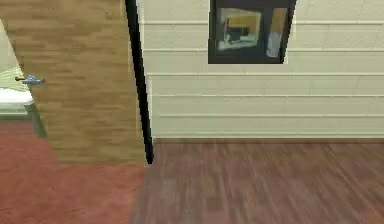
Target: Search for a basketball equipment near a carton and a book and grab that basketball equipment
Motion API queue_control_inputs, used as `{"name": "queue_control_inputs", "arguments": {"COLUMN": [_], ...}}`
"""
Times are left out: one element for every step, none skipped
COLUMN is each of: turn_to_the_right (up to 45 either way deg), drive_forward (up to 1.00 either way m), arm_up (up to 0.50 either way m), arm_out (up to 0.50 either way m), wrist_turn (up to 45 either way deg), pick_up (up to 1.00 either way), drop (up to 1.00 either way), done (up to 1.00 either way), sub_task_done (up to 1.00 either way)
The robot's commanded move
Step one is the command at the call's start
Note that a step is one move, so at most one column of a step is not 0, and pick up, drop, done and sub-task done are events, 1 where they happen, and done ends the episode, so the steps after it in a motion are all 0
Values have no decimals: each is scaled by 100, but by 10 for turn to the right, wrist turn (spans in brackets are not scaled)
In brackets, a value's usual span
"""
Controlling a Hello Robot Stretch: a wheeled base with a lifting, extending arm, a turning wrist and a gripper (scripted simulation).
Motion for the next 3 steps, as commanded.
{"name": "queue_control_inputs", "arguments": {"turn_to_the_right": [450,390,0], "drive_forward": [0,0,15], "arm_up": [0,0,0], "arm_out": [0,0,0], "wrist_turn": [0,0,0], "pick_up": [0,0,0], "drop": [0,0,0], "done": [0,0,0], "sub_task_done": [0,0,0]}}
